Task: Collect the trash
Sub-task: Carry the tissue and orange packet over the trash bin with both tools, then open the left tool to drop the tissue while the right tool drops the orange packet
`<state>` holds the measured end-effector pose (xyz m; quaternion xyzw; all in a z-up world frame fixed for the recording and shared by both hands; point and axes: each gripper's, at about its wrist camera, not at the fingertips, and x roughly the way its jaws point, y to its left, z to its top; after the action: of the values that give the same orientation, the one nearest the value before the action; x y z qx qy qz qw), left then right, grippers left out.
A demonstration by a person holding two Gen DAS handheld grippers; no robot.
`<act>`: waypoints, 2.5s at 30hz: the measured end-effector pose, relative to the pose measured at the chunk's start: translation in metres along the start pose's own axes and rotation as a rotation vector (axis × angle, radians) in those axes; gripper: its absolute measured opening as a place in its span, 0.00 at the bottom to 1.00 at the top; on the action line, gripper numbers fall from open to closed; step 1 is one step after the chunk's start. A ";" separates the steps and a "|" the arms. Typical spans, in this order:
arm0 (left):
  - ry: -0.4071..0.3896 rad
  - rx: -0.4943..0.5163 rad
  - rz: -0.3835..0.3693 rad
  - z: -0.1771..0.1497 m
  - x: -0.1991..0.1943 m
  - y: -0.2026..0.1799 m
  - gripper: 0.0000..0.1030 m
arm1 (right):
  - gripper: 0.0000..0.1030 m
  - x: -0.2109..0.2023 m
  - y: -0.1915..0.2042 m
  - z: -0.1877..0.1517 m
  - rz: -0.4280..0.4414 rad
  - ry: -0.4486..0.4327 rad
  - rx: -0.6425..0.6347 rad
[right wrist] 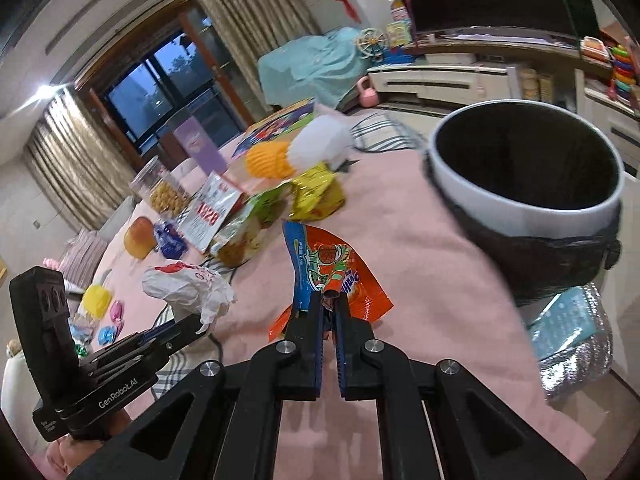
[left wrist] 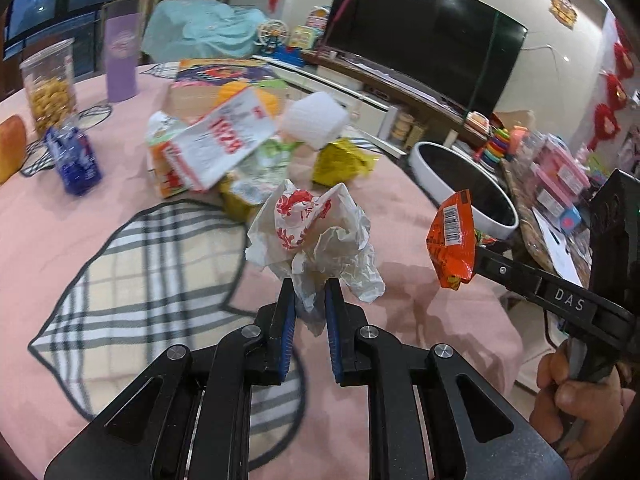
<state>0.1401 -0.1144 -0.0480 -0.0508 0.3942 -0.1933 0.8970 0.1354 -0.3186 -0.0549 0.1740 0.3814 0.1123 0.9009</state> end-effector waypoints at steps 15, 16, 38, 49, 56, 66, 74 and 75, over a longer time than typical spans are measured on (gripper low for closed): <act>0.022 0.102 -0.073 0.022 0.023 -0.067 0.13 | 0.05 -0.035 -0.047 0.013 -0.058 -0.067 0.075; 0.024 0.108 -0.077 0.023 0.024 -0.071 0.13 | 0.05 -0.037 -0.049 0.014 -0.063 -0.073 0.081; 0.041 0.192 -0.112 0.055 0.059 -0.126 0.13 | 0.05 -0.059 -0.105 0.051 -0.130 -0.144 0.143; 0.055 0.253 -0.118 0.083 0.086 -0.152 0.13 | 0.05 -0.046 -0.129 0.078 -0.164 -0.121 0.143; 0.070 0.272 -0.121 0.095 0.102 -0.161 0.13 | 0.05 -0.039 -0.145 0.090 -0.172 -0.104 0.147; 0.094 0.283 -0.118 0.100 0.121 -0.172 0.14 | 0.07 -0.027 -0.160 0.096 -0.174 -0.069 0.168; 0.095 0.258 -0.089 0.101 0.126 -0.170 0.50 | 0.28 -0.025 -0.164 0.102 -0.178 -0.064 0.178; 0.090 0.253 -0.086 0.100 0.125 -0.170 0.52 | 0.38 -0.025 -0.165 0.102 -0.179 -0.067 0.179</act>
<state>0.2378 -0.3249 -0.0238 0.0545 0.4041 -0.2815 0.8686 0.2037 -0.5010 -0.0379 0.2226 0.3737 -0.0090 0.9004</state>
